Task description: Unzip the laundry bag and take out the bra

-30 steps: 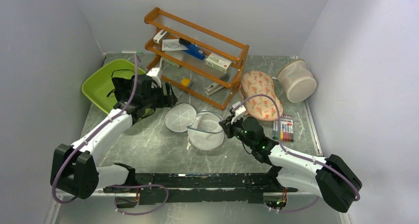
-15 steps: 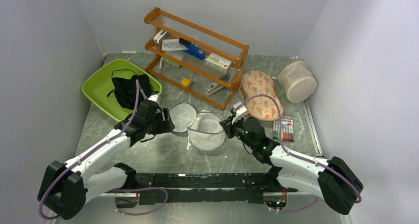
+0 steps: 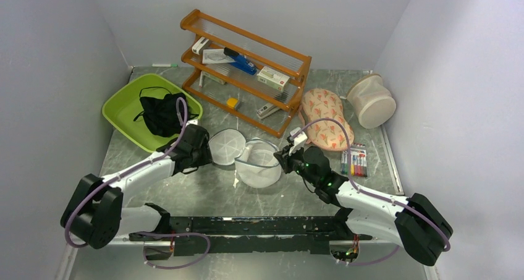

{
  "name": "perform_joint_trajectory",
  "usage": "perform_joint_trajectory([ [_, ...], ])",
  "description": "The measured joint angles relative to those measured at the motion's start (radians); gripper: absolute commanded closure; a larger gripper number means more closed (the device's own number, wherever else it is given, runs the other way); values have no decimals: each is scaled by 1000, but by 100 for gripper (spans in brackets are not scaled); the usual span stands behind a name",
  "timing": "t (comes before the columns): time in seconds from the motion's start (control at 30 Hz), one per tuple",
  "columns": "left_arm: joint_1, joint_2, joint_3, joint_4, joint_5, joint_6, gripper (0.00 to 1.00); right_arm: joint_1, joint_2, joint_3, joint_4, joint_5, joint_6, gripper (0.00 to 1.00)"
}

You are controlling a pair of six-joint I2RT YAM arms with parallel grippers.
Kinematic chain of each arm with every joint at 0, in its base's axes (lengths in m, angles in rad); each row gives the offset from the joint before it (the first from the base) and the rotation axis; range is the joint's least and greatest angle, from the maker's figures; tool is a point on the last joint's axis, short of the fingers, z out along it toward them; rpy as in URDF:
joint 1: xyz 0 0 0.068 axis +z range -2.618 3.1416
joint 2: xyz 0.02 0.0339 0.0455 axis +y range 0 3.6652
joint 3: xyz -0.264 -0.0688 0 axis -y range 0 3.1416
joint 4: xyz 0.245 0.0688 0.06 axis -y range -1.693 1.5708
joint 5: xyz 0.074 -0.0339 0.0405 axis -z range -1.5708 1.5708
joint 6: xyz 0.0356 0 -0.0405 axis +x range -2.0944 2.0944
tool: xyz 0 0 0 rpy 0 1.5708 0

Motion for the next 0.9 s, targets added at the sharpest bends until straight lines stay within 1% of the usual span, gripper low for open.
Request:
perform_joint_trajectory([
  [0.03, 0, 14, 7, 5, -18, -6, 51, 0, 0, 0, 0, 0, 0, 100],
  [0.23, 0, 76, 79, 25, -132, 9, 51, 1, 4, 0, 0, 0, 0, 100],
  [0.43, 0, 190, 170, 56, -183, 92, 53, 1, 4, 0, 0, 0, 0, 100],
  [0.6, 0, 286, 202, 74, -195, 142, 46, 1, 4, 0, 1, 0, 0, 100],
  [0.67, 0, 318, 202, 85, -195, 150, 46, 1, 6, 0, 2, 0, 0, 100],
  [0.8, 0, 372, 204, 112, -195, 155, 56, 5, 19, 0, 7, 0, 0, 100],
  [0.9, 0, 378, 204, 130, -196, 159, 70, 5, 24, 0, 7, 0, 0, 100],
])
